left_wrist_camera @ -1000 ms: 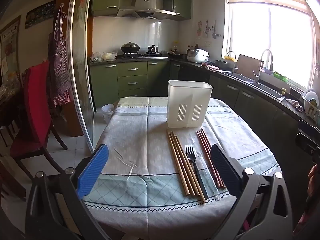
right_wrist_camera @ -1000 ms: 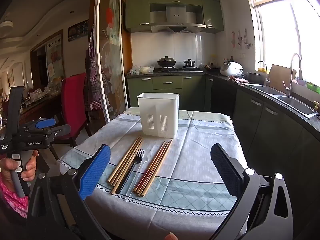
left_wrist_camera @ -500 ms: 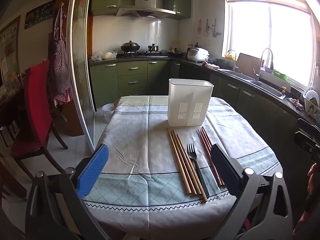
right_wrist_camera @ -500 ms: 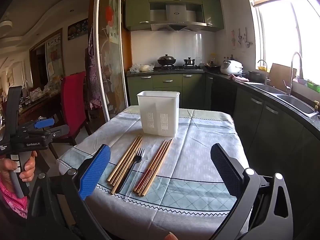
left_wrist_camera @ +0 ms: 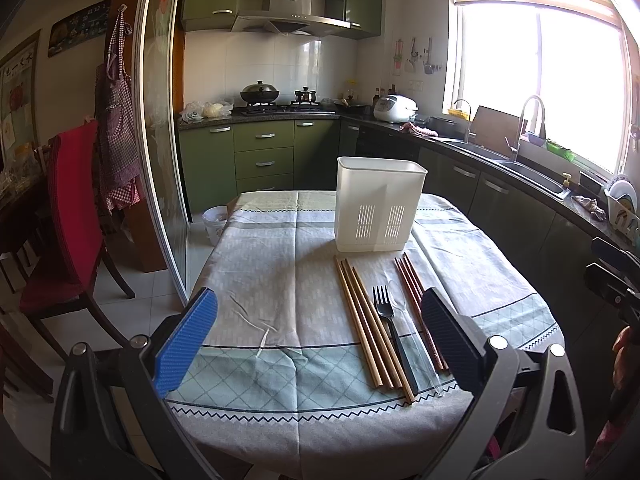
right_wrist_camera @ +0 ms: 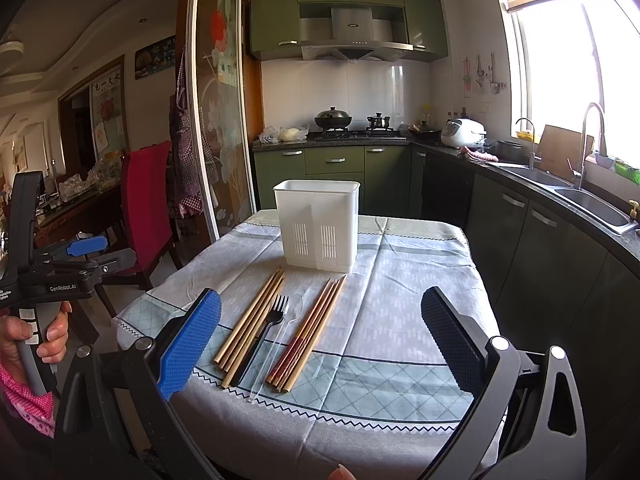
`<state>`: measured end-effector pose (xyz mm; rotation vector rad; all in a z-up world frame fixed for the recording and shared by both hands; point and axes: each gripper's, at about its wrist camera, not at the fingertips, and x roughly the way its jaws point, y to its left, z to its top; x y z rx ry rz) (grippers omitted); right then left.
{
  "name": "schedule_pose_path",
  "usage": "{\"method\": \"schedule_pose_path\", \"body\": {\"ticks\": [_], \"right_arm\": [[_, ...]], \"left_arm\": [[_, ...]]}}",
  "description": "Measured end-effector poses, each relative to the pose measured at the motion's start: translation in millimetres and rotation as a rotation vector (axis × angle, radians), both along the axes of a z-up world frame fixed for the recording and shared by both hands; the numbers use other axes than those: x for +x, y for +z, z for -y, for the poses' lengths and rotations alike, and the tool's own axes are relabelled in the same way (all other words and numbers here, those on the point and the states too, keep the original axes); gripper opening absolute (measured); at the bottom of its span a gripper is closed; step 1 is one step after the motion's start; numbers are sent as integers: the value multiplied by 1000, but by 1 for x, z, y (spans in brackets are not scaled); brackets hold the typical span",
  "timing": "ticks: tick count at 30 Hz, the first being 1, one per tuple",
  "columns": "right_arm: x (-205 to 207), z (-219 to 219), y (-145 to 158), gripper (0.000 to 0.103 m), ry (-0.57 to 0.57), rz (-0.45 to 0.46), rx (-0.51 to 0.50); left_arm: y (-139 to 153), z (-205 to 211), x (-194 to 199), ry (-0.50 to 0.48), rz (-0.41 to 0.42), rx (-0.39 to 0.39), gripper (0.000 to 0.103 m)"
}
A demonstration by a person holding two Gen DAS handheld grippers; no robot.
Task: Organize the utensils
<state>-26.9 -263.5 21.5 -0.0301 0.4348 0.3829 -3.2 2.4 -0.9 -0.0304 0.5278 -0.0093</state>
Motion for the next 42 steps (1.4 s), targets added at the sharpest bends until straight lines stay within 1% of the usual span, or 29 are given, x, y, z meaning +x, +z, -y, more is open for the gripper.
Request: {"method": "schedule_pose_path", "body": {"ticks": [5, 6, 8, 22, 27, 29, 32, 42], "right_arm": [[0, 0, 1, 99, -1, -1, 1], [0, 0, 1, 99, -2, -1, 1], [2, -1, -6, 99, -1, -1, 2], [3, -1, -5, 99, -2, -7, 2], [4, -5, -11, 99, 0, -7, 2], [10, -6, -22, 99, 1, -10, 2], [12, -6, -27, 99, 1, -13, 5], [14, -6, -28, 99, 1, -15, 6]], "left_arm": [[0, 4, -1, -3, -3, 1, 97], [-1, -3, 1, -1, -4, -5, 97], [-1, -3, 1, -1, -4, -7, 97], [-3, -3, 1, -1, -8, -7, 97], [-5, -4, 1, 1, -9, -11, 97], [-6, -5, 1, 2, -10, -12, 97], [-6, -5, 1, 1, -10, -12, 97], [-5, -6, 1, 1, -11, -13, 97]]}}
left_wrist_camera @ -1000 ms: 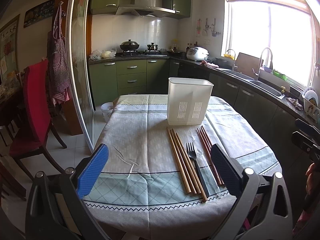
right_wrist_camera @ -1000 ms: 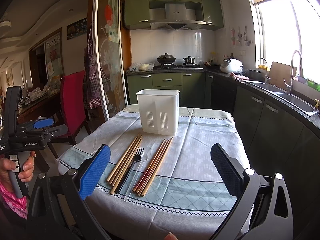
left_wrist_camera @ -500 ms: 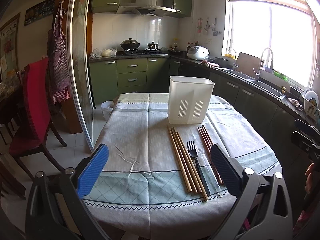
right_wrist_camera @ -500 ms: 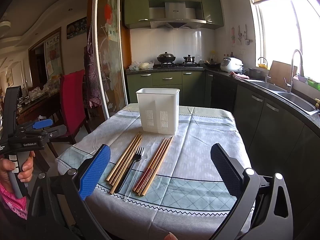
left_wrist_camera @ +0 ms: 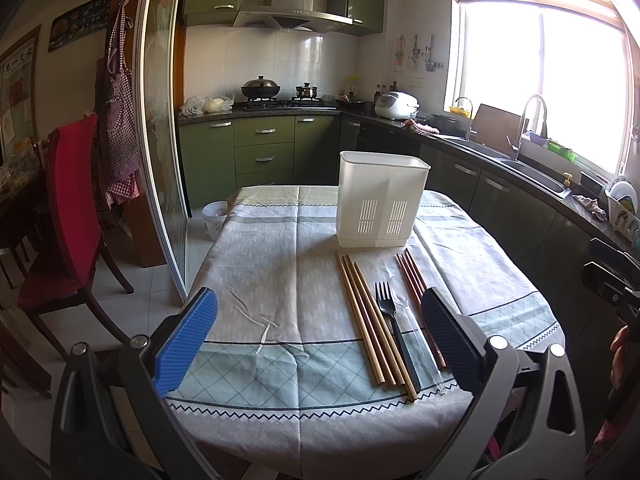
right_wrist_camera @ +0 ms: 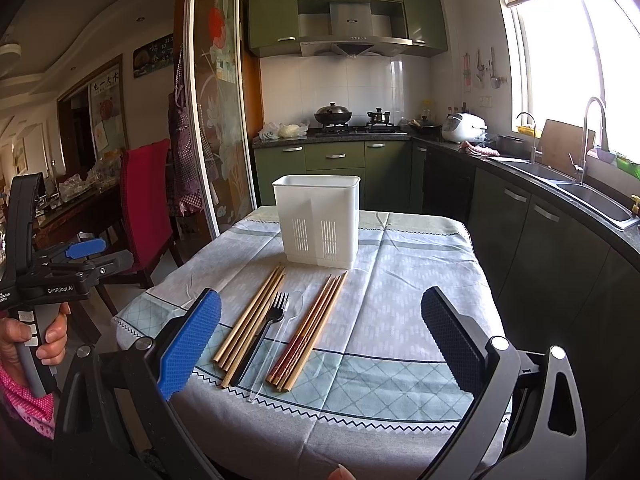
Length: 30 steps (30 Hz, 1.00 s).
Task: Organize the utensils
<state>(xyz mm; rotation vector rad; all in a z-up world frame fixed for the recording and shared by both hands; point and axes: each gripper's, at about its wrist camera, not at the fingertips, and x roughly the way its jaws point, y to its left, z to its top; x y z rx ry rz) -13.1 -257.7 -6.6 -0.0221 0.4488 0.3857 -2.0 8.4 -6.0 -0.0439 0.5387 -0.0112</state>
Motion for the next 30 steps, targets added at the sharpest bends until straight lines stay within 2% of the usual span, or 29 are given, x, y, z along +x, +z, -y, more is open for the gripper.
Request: {"method": "schedule_pose_path", "body": {"ticks": [25, 30], "right_arm": [[1, 2, 0, 99, -1, -7, -2], [7, 6, -4, 99, -12, -24, -3]], "left_arm": [[-2, -1, 0, -1, -4, -1, 97], [-9, 2, 9, -11, -36, 3, 97]]}}
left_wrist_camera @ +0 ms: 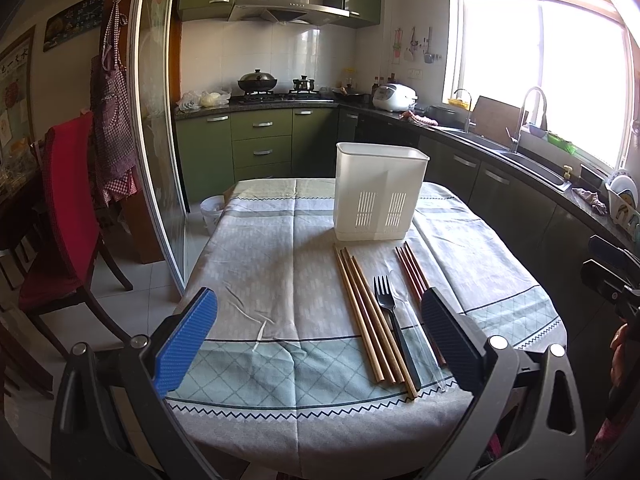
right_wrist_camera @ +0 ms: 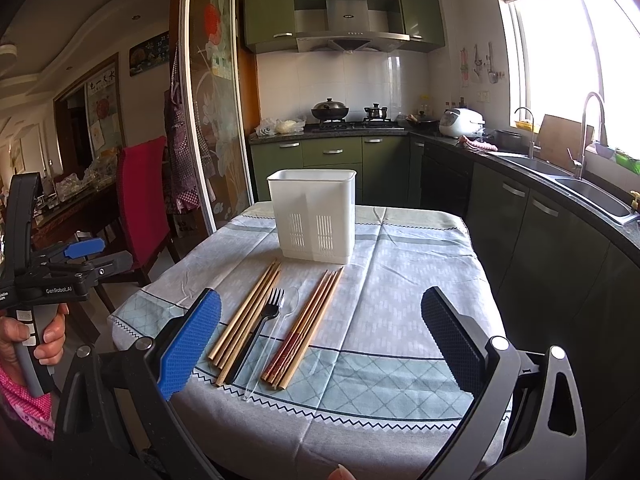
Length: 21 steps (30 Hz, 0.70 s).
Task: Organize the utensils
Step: 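Reach the left gripper down and close it on the black fork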
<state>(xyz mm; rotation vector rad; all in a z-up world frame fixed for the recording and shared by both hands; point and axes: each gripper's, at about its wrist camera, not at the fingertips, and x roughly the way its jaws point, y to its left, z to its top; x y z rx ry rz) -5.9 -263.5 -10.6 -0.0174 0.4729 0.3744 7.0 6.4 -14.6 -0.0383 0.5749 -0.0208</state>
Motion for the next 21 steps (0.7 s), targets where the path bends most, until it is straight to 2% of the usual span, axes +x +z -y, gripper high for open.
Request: {"method": "schedule_pose_path", "body": {"ticks": [3, 8, 13, 17, 19, 21], "right_arm": [[9, 3, -3, 99, -12, -32, -2], [42, 25, -14, 99, -39, -185, 60], [61, 52, -17, 99, -83, -230, 109], [73, 66, -20, 99, -109, -272, 115], [80, 72, -23, 99, -114, -302, 124], [84, 77, -27, 99, -102, -331, 144]], "left_arm": [[-4, 5, 21, -18, -69, -12, 97], [-25, 17, 79, -68, -293, -108, 97], [-51, 41, 123, -154, -494, -195, 97], [-63, 67, 142, -199, -607, -187, 97], [-66, 78, 148, -221, -661, -178, 94], [-71, 87, 155, -237, -702, -171, 76]]}}
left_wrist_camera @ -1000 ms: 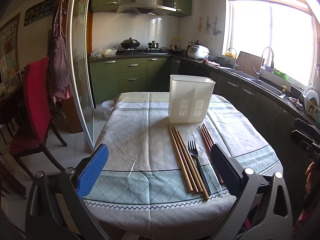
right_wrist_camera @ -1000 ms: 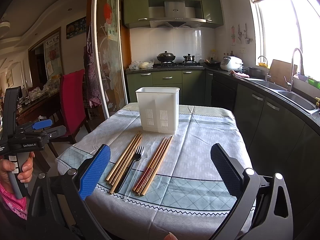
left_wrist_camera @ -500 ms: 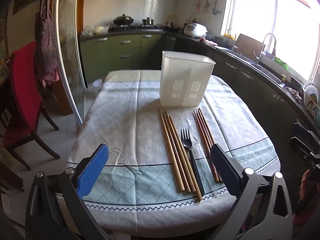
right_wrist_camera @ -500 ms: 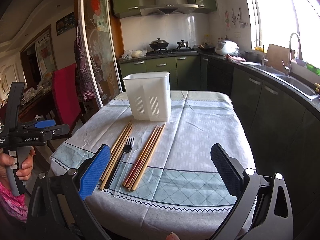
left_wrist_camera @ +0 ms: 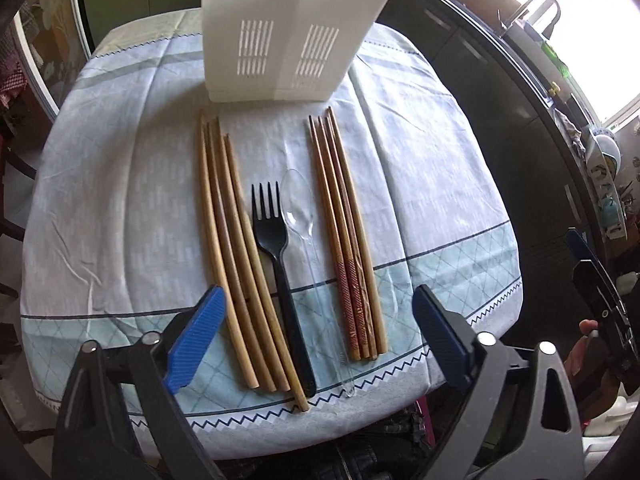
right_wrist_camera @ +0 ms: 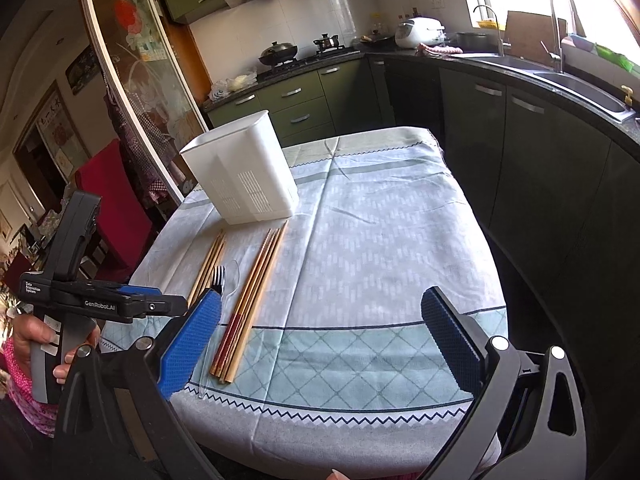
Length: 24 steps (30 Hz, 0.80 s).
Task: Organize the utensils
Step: 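Reach the left gripper down and close it on the black fork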
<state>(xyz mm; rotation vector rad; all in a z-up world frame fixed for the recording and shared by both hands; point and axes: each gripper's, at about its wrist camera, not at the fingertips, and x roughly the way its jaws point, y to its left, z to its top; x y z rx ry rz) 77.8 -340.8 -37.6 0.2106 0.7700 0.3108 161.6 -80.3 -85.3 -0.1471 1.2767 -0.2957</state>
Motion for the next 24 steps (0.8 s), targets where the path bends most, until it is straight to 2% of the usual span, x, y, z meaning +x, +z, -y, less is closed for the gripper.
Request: {"method": "schedule_pose_path", "body": {"ticks": [2, 4, 6, 7, 11, 16, 24], "right_arm": [[4, 3, -3, 99, 0, -10, 6], [4, 4, -4, 99, -4, -9, 8], [4, 6, -3, 99, -1, -6, 22], [3, 6, -3, 98, 0, -4, 18], [8, -2, 3, 86, 5, 12, -11], [20, -23, 5, 78, 52, 3, -79], [43, -64, 7, 46, 133, 7, -196]], "left_arm": [[-5, 8, 5, -8, -33, 6, 69], [-10, 13, 9, -12, -49, 21, 67], [-15, 15, 14, -1, -63, 40, 53], [-18, 13, 17, 5, -77, 46, 50], [-30, 12, 25, 26, -104, 82, 43], [-36, 9, 32, 41, -118, 100, 42], [-42, 12, 40, 33, -130, 113, 37]]}}
